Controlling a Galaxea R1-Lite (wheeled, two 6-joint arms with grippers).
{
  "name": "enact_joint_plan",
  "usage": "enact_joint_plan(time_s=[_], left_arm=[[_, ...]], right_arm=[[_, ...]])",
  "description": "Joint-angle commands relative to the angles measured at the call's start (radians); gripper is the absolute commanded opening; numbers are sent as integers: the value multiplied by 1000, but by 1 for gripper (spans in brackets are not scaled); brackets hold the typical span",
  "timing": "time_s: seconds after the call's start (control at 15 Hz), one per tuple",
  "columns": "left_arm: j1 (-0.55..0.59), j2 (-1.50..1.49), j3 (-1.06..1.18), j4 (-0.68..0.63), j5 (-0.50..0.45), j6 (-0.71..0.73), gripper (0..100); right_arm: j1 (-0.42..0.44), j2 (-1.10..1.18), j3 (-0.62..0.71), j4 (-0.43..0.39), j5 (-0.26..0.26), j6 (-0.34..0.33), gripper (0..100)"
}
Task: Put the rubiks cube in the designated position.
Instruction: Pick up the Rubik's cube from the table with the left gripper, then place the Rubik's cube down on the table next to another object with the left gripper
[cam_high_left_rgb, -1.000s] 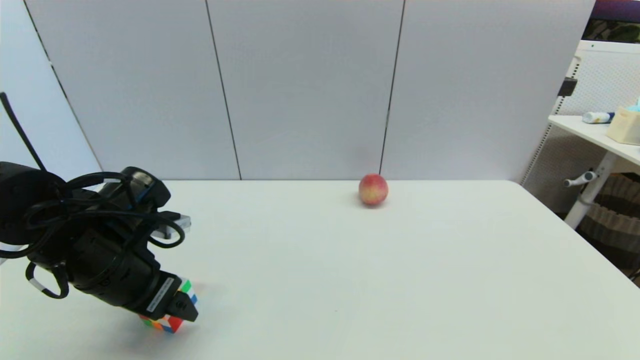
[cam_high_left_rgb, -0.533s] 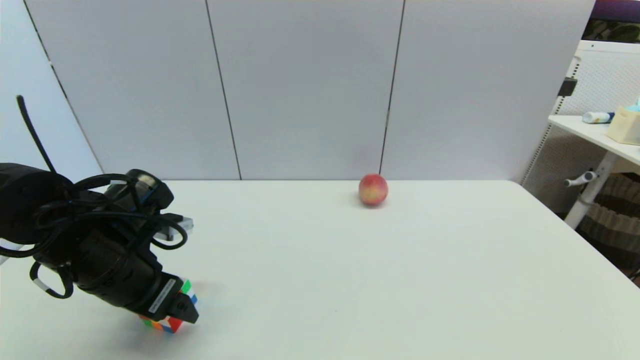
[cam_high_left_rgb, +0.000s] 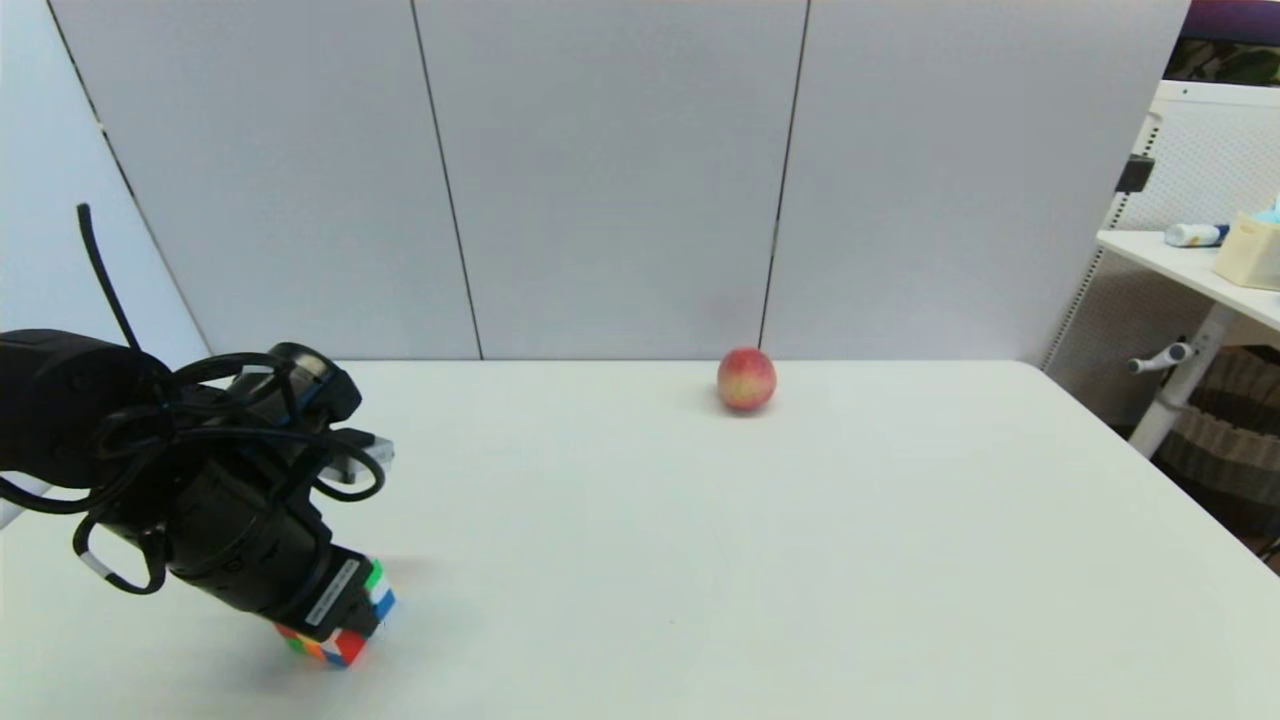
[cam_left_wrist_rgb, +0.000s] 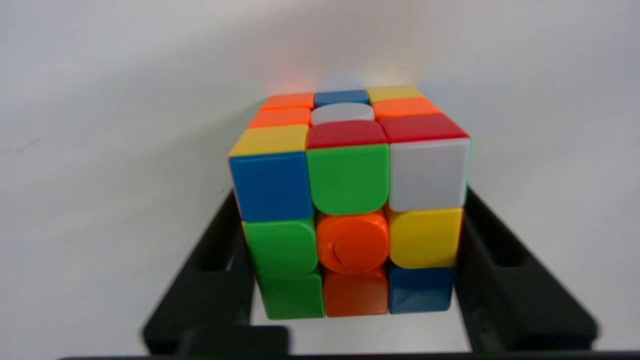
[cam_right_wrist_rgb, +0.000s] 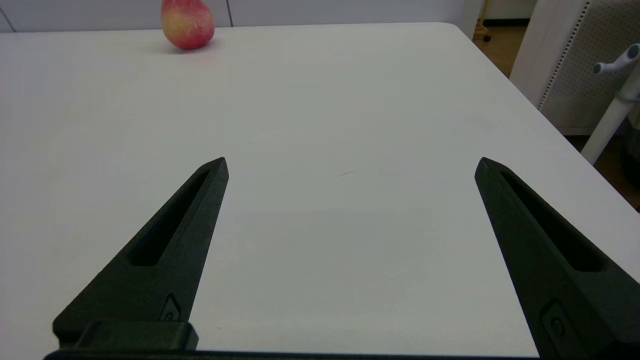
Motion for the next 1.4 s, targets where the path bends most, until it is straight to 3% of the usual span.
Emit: enact_joint_plan(time_s=[0.07, 0.4, 0.67, 1.27, 1.4], left_arm=[[-1, 1, 1, 10, -1, 0, 0], [-18, -39, -62, 4, 1, -1, 0], [-38, -33, -271, 12, 1, 0, 0], [-194, 419, -970, 7, 46, 9, 0], [-223, 499, -984, -69, 38, 11, 0]], right_arm=[[0, 0, 2, -1, 0, 0, 100], [0, 0, 0, -1, 0, 0, 100], [0, 0, 2, -1, 0, 0, 100], [0, 0, 2, -1, 0, 0, 100], [0, 2, 2, 1, 0, 0, 100]])
